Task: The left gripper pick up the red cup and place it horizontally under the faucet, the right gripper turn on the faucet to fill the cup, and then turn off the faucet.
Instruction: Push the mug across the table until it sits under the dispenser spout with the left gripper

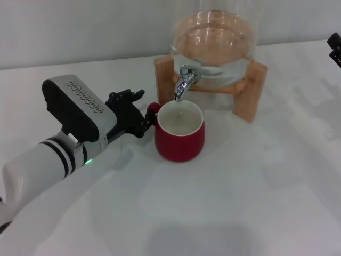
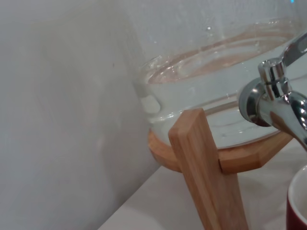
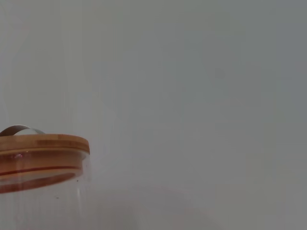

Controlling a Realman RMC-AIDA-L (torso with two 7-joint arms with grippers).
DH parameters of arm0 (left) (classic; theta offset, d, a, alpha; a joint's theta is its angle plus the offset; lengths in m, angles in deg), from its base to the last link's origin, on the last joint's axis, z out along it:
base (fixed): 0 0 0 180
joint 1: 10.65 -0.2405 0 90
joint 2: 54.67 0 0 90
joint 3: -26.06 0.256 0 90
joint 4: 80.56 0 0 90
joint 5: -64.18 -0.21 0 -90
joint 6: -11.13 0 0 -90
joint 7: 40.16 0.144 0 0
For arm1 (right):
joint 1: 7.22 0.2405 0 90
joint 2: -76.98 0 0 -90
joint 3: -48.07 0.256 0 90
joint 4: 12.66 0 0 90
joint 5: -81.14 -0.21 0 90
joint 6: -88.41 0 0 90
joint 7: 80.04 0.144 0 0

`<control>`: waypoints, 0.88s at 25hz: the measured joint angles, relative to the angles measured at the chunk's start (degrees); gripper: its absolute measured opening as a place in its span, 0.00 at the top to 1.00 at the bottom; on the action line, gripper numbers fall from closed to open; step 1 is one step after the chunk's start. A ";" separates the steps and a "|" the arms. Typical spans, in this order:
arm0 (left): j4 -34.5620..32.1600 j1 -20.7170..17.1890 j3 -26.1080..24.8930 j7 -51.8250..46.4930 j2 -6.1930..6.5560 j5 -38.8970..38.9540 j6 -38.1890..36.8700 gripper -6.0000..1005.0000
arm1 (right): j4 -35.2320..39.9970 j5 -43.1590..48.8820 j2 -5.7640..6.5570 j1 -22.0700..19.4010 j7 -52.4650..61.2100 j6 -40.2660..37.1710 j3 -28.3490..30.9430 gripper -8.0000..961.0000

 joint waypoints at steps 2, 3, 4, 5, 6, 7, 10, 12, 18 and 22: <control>-0.03 -0.10 0.01 -0.11 -0.01 -0.02 -0.01 0.51 | 0.00 0.00 0.00 0.03 0.00 0.00 0.00 0.10; -0.13 -0.21 0.03 -0.13 -0.01 -0.04 -0.02 0.51 | 0.01 0.00 0.00 0.04 0.00 0.00 0.00 0.10; -0.27 -0.33 0.08 -0.13 -0.01 -0.07 -0.02 0.51 | 0.01 0.00 0.00 0.04 0.00 0.00 0.00 0.10; -0.39 -0.43 0.24 -0.16 -0.01 -0.07 -0.02 0.51 | 0.01 0.00 0.00 0.04 0.00 0.00 0.00 0.10; -0.50 -0.51 0.40 -0.21 -0.01 -0.07 -0.03 0.51 | 0.01 0.00 0.00 0.04 0.00 0.00 0.00 0.10; -0.52 -0.57 0.66 -0.30 -0.01 -0.05 -0.03 0.51 | 0.01 0.00 0.00 0.04 0.00 -0.01 0.00 0.10; -0.54 -0.57 1.09 -0.38 -0.04 -0.03 -0.03 0.51 | 0.01 0.00 0.00 0.02 0.00 -0.10 0.00 0.10; -0.55 -0.57 1.45 -0.40 -0.09 -0.02 -0.03 0.51 | 0.01 0.00 0.00 0.02 0.00 -0.17 0.00 0.10; -0.63 -0.65 2.32 -0.37 -0.10 0.02 -0.03 0.51 | 0.01 0.00 0.00 0.01 0.00 -0.24 0.00 0.10; -0.69 -1.11 2.32 -0.18 -0.09 0.03 -0.03 0.51 | 0.01 0.00 0.00 0.02 0.00 -0.27 0.00 0.10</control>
